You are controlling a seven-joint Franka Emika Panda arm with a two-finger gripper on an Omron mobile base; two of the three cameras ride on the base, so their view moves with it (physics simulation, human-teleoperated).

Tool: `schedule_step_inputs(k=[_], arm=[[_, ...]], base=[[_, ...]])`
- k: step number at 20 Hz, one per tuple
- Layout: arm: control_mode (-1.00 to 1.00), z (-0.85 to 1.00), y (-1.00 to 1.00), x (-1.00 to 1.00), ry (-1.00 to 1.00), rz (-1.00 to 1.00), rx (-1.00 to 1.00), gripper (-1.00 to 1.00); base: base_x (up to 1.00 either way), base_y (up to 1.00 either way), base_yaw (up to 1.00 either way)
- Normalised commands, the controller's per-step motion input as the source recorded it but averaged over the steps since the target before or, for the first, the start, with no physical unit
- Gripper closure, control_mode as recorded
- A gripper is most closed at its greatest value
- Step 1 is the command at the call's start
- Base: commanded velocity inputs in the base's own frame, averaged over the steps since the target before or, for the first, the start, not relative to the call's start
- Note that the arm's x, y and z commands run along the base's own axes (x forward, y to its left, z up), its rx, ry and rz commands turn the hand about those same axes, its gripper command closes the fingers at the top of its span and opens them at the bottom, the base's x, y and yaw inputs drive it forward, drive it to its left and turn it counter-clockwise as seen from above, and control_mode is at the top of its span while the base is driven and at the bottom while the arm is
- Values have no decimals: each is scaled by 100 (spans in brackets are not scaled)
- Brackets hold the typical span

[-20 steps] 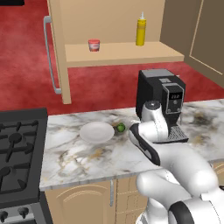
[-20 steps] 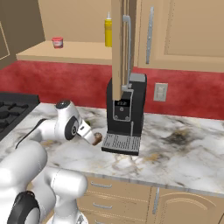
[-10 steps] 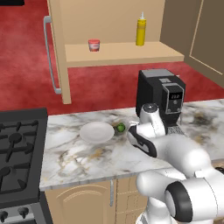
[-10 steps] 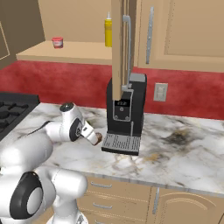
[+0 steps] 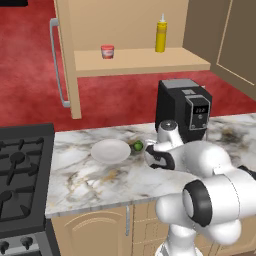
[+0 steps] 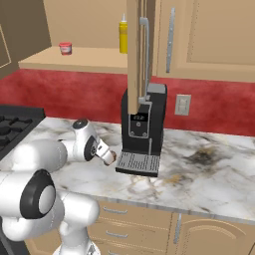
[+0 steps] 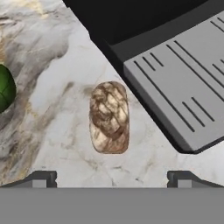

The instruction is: Pick the avocado and bread from the counter and place them on the plate. Then pick the jam from the cabinet and place it next to the plate. Lastly close the cabinet door.

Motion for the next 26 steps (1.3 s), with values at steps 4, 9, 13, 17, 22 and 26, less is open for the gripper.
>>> schedule_step_inputs(k=[4,9,13,17,22,26], arm=[[-100,-19,-6,24,0,0,0,-100],[-100,-19,-8,23,0,0,0,-100],[-100,-20,-5,21,0,0,0,-100],[-100,-21,-3,22,0,0,0,-100],[-100,-25,-7,16,0,0,0,100],[-100,-29,-11,5,0,-1,0,100]], base=[[0,0,0],[0,0,0],[0,0,0],[0,0,0],[0,0,0],[0,0,0]])
